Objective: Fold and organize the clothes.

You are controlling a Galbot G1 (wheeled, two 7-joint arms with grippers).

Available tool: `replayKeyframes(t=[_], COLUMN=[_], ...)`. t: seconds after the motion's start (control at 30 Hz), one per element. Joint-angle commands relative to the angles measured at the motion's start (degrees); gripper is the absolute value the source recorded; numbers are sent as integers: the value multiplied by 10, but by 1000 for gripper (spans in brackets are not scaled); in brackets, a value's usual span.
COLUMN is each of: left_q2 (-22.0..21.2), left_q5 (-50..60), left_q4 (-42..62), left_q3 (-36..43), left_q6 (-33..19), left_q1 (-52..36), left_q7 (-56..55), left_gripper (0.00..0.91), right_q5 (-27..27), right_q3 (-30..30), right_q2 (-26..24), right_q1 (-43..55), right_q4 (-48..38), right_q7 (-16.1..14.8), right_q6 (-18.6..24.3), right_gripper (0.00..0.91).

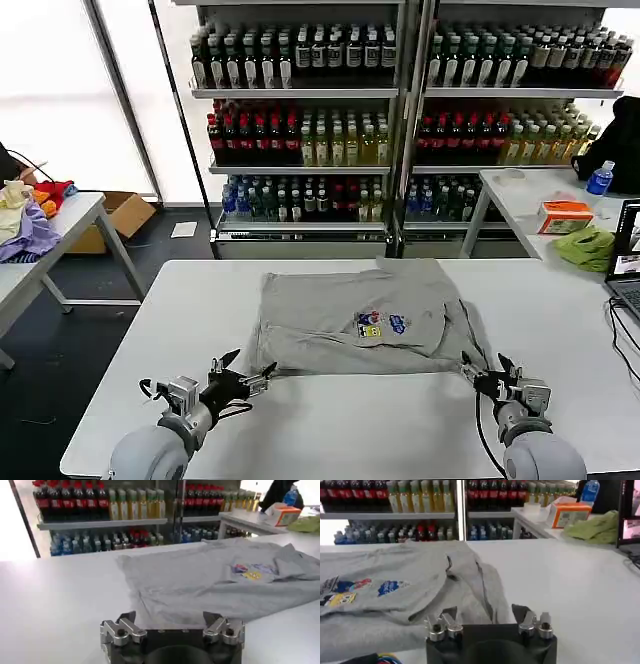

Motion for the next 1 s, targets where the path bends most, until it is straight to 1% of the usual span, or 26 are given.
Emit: replayKeyframes(t=[0.03, 0.07, 0.1, 0.13, 0.2, 0.23, 0.7, 0.77, 0.9, 1.0], left_q2=[-23, -26, -26, -28, -30, -31, -30, -28, -28, -21], left_q5=[7, 7, 7, 7, 7, 7, -8, -13, -16, -16], left_q4=[25, 27, 28, 32, 35, 36, 34, 26, 5, -37], left_q3=[4, 5, 5, 5, 6, 6, 4, 1, -6, -18], left_q6=[-3, -3, -4, -5, -6, -6, -37, -38, -37, -29], left_q1=[11, 11, 10, 10, 9, 9, 14, 18, 33, 62], left_q7=[1, 1, 1, 1, 1, 0, 2, 2, -5, -6], left_gripper=[413, 353, 272, 232, 60, 10, 10, 20, 10, 10], right_q5=[-2, -2, -2, -2, -2, -2, -2, 0, 4, 12], right_q3=[-3, -3, -3, -3, -3, -2, 2, 2, 2, 5], right_q2=[5, 5, 4, 4, 3, 3, -1, -4, -8, -10], right_q1=[-10, -10, -10, -11, -12, -13, -28, -30, -39, -54], right_q4=[-3, -4, -5, -5, -5, -5, -1, 3, 17, 37], right_q7=[4, 3, 1, 0, -3, -5, -19, -24, -34, -36], right_q6=[-1, -1, -1, -1, -1, -1, 5, 6, 7, 4], right_gripper=[0, 0, 0, 0, 0, 0, 0, 0, 0, 0])
